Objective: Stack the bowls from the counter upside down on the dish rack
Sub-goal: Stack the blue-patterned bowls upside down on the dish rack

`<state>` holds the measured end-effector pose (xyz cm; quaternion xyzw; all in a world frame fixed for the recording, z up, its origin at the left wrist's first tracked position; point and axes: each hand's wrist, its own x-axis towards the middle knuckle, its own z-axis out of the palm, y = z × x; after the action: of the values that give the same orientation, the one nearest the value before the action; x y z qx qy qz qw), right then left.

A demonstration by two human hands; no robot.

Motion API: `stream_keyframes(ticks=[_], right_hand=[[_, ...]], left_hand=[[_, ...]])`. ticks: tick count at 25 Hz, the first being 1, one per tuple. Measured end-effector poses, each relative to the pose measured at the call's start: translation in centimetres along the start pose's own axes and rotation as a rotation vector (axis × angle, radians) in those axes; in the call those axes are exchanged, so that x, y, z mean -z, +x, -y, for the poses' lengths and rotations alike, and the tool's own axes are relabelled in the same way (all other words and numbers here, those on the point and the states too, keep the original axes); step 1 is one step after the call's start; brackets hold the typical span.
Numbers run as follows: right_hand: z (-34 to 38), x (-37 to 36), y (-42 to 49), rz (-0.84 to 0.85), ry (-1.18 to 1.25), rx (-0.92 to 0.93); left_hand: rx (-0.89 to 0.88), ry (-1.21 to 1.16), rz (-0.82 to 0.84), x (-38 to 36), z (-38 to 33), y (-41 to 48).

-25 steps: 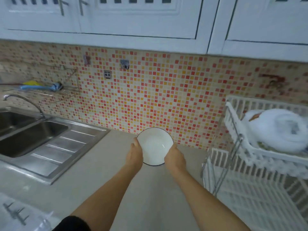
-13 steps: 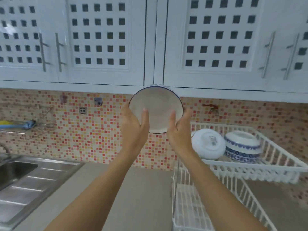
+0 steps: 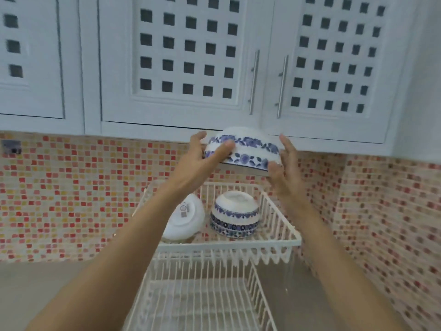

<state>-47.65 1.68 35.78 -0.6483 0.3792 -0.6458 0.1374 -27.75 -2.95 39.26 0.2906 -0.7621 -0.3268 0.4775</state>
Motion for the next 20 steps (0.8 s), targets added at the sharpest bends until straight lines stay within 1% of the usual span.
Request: stream_keyframes(ticks=[2,4,6,8,10,12,16,20], right_hand=[[-1.8,3.2,0.3,0.118,-0.050,0.024],[-3.7,5.6,0.9,0.246,-0.148,0.003],[-5.5,6.7,1.5,0.362,-0.344,-0.043],[-7.7,7.2,1.8,0.434,-0.528,-0.079],[-9.6,7.0,1.8,0.504,-0.668,-0.098],[-11.1,6.6,1.6,0.565,-0.764,-0.099],[-12.2,6.2,1.3,0.608,-0.911,-0.052],[-12.5,5.5,1.0,0.614,-1.058,0.071]], left_hand=[[-0.001,0.062,0.138,-1.8,1.0,1.6],[0.013,0.147,0.235,-2.6,2.7,3.1],[0.048,0.254,0.301,-3.1,4.7,4.1],[0.054,0.397,0.343,-4.2,6.4,4.7],[0.023,0.570,0.348,-5.8,7.6,4.7],[0.002,0.669,0.316,-7.6,8.7,4.2],[-0.011,0.712,0.260,-9.5,10.5,3.3],[0.040,0.762,0.263,-9.8,11.1,2.6]])
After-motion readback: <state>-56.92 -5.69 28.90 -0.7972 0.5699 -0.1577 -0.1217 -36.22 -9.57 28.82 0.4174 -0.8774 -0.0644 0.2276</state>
